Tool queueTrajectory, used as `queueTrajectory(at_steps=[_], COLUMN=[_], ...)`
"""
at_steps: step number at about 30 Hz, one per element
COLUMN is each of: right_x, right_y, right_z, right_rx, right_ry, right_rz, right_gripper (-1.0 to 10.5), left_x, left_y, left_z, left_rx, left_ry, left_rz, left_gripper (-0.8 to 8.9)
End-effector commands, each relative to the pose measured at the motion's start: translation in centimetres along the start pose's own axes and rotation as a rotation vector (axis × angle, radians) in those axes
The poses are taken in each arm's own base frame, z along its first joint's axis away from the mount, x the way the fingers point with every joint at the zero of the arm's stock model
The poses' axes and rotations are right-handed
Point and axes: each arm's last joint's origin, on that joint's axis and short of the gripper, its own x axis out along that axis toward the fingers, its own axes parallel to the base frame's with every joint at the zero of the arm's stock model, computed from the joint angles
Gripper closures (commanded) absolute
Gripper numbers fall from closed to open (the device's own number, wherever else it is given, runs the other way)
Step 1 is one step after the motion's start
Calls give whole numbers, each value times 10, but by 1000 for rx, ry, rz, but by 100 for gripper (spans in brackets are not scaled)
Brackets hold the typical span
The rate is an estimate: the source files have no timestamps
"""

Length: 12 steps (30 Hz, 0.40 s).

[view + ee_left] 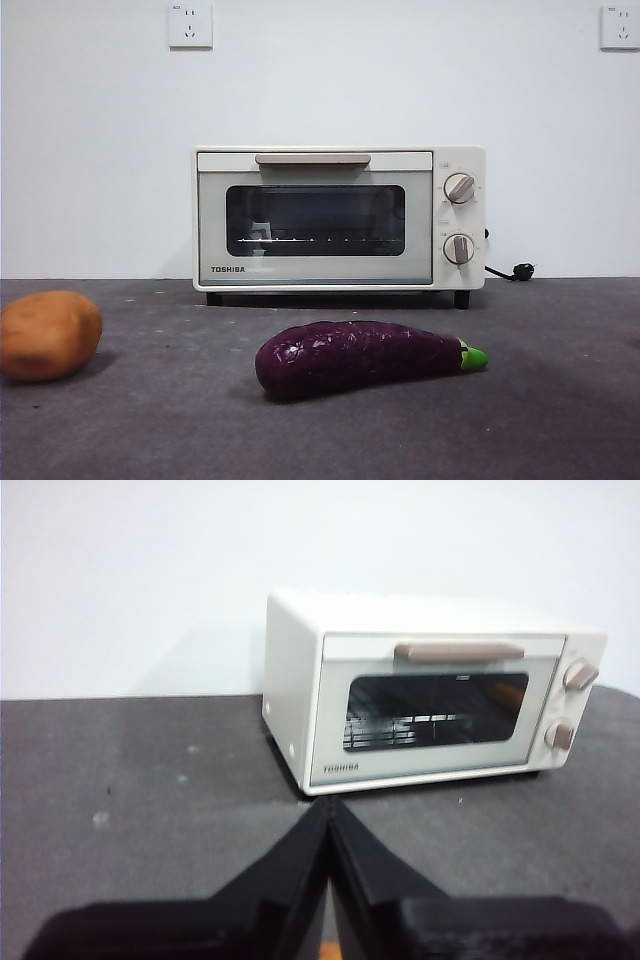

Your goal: Take the eggplant from the table,put the eggplant in the oven

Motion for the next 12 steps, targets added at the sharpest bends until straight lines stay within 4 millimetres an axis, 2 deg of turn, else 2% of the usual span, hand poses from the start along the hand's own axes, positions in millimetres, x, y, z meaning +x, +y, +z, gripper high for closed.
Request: queueTrajectory(at_steps=[1, 12], right_x=[-4, -11], right_y=[2, 13], right_z=[17, 95], right_rx=[14, 13], right_ry=[-38, -103], right_rz=[8, 19], right_gripper=[955, 954], left_x=[1, 19], left_y=[-1, -6], left_z=[13, 88], left_rx=[-16, -12], left_ry=[4, 1], left_rz=[-5, -64], left_gripper=[819, 819])
